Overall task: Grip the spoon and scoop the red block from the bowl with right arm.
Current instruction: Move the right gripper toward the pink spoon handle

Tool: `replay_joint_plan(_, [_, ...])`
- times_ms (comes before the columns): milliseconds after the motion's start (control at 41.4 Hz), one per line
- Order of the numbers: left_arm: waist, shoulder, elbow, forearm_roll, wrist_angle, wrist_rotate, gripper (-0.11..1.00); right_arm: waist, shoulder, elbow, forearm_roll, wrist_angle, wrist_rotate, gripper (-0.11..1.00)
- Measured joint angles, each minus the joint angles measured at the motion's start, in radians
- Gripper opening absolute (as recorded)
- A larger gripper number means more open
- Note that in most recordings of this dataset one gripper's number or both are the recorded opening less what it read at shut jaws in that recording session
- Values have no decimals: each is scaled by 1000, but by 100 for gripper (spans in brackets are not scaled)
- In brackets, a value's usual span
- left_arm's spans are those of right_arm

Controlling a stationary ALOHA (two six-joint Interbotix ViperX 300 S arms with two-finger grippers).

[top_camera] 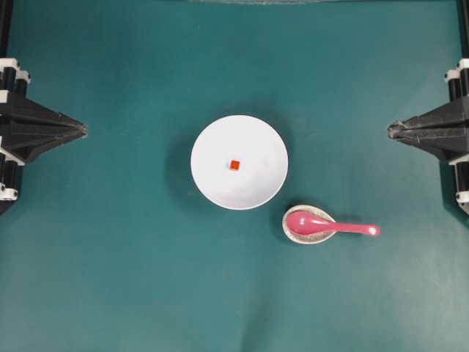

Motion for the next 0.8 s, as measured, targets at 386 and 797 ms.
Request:
replay_joint_plan(386, [-3, 2, -26, 3, 133, -3, 0, 0, 12, -9, 5, 64, 3, 0])
replay_joint_plan(797, [-2, 3, -26, 3, 264, -3, 0, -2, 12, -34, 28, 66, 25, 0])
